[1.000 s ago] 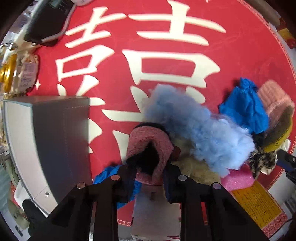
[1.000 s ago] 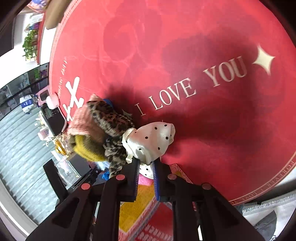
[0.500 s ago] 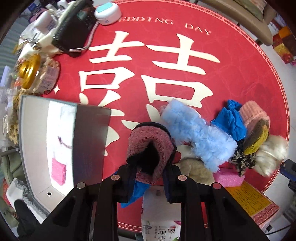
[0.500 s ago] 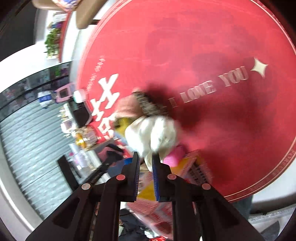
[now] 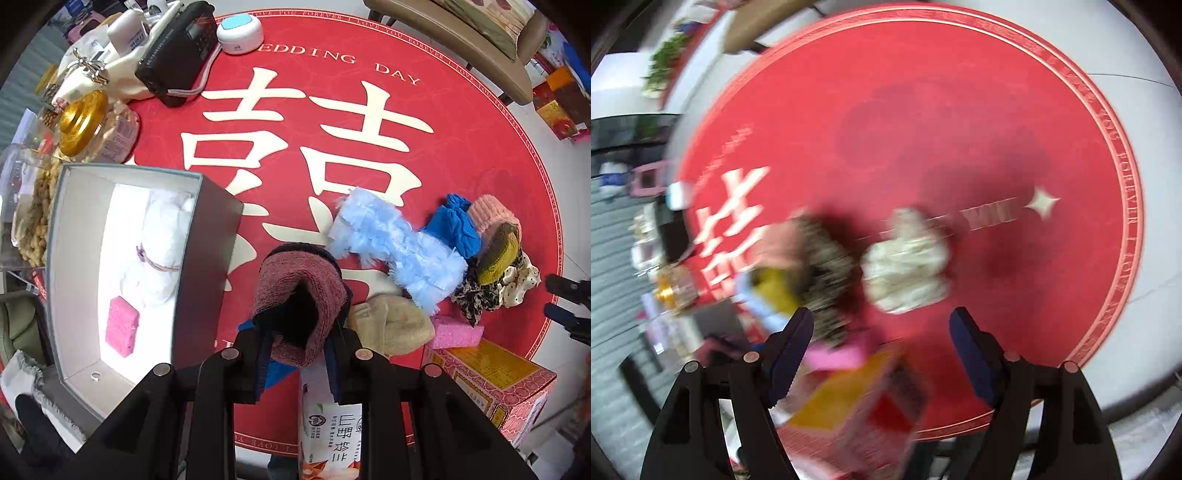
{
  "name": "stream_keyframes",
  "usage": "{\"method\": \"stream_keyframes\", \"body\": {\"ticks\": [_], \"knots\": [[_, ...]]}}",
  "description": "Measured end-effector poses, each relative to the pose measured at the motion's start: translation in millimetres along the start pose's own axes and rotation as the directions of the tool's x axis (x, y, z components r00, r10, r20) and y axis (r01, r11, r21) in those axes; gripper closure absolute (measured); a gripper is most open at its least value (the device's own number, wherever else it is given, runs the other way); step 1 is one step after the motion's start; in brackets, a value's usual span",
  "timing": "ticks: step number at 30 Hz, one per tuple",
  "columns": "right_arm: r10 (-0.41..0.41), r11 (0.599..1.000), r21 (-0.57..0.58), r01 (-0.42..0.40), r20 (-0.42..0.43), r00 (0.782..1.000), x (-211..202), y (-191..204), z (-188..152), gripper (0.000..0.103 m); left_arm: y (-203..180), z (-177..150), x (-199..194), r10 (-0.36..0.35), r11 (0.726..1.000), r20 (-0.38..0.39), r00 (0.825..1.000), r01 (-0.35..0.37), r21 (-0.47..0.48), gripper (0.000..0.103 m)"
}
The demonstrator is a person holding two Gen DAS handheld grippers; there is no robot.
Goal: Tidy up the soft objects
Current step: 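Lift the pink knit band and polka-dot cloth up from the pile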
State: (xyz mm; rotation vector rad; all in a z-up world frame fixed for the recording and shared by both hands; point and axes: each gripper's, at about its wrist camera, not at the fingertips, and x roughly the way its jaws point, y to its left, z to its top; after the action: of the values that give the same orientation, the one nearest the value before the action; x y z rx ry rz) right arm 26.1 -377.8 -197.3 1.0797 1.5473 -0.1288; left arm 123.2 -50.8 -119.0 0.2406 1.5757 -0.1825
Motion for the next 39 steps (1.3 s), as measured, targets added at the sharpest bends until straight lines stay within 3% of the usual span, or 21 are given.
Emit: {"method": "stream_keyframes", "body": {"ticks": [4, 7, 9, 10, 15, 21, 27, 33, 39], "knots": [[-0.005, 0.998, 0.066, 0.01, -0.083, 0.997, 40.8, -23.7, 23.6, 0.024, -1.0, -5.8, 6.0, -0.017, 1.0, -0.006, 1.0, 0.017, -0.008, 0.076], [0.023, 0.996, 0.083, -0.014, -0.113, 0.993, 62.1, -28.7, 30.6, 0.037, -2.1, -11.8, 8.4, -0.021, 1.0, -0.013, 1.0, 0.021, -0.01, 0.076], [0.015, 1.0, 0.021, -0.013, -0.085, 0.996, 60.5, -17.9, 31.2, 0.08, -1.5, -15.4, 8.7, -0.023, 1.0, -0.015, 1.0, 0.022, -0.013, 0.076], [0.011, 1.0, 0.001, -0.011, -0.095, 0.995, 60.6, -13.3, 29.7, 0.089, -1.0, -16.7, 8.5, -0.023, 1.0, -0.014, 1.0, 0.023, -0.014, 0.076], [0.0, 0.995, -0.104, -0.005, -0.042, 0.999, 28.4, 7.4, 13.2, 0.09, 1.0, -21.0, 2.6, -0.016, 1.0, -0.002, 1.0, 0.016, -0.018, 0.076], [0.087, 0.969, -0.232, -0.081, 0.013, 0.996, -17.3, 53.3, -21.3, 0.09, 7.7, -26.5, -12.2, -0.008, 1.0, 0.04, 0.999, 0.008, -0.016, 0.076], [0.155, 0.929, -0.34, -0.148, -0.005, 0.988, -26.3, 118.5, -59.5, 0.09, 28.9, -41.6, -26.3, -0.02, 0.999, 0.056, 0.998, 0.021, -0.033, 0.076], [0.096, 0.875, -0.473, -0.101, -0.034, 0.995, -22.7, 155.8, -112.9, 0.09, 47.9, -66.6, -31.7, -0.042, 0.998, 0.048, 0.998, 0.044, -0.042, 0.076], [0.0, 0.852, -0.522, -0.031, -0.06, 0.998, -4.2, 158.3, -157.5, 0.09, 57.2, -102.8, -31.1, -0.067, 0.998, 0.02, 0.998, 0.067, 0.007, 0.076]]}}
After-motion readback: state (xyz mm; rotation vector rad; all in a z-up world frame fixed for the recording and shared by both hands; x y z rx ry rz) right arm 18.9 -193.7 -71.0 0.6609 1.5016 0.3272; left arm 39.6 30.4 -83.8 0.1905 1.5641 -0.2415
